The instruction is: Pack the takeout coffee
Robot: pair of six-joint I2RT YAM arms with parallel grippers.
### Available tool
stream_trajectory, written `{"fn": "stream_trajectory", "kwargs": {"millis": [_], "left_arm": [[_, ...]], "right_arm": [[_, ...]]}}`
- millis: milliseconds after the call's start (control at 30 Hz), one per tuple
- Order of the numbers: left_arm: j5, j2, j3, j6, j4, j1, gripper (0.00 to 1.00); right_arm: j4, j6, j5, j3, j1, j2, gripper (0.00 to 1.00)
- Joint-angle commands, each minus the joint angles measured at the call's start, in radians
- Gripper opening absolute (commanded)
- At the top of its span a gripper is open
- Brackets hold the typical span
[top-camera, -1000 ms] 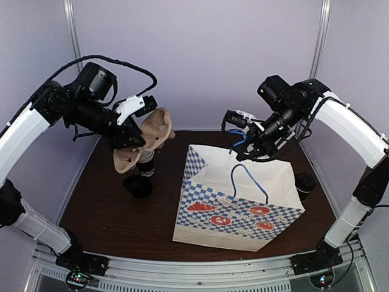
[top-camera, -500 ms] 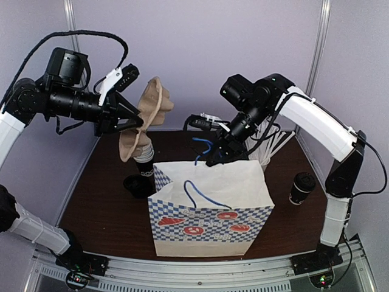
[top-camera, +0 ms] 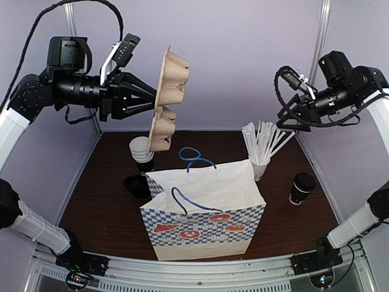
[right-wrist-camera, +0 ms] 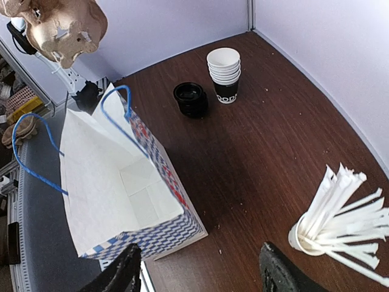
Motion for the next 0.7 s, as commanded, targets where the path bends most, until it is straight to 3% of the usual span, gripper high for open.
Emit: {"fn": "stream_trajectory", "kwargs": {"millis": [0, 367, 667], "left_arm": [[0.158, 0.033, -0.015, -0.101, 0.144, -0.078, 0.21], [0.086, 0.074, -0.16, -0.108, 0.143, -0.239, 0.22], [-0.059, 0.137, -0.159, -0.119, 0.109, -0.259, 0.22]], "right_arm": [[0.102, 0.032, -0.021, -0.203, -0.057, -0.112, 0.66], [0.271, 0.083, -0.033, -0.525, -0.136, -0.221, 0.66], [0.349, 0.1, 0.001, -0.649, -0.151, -0.317, 0.65]]}}
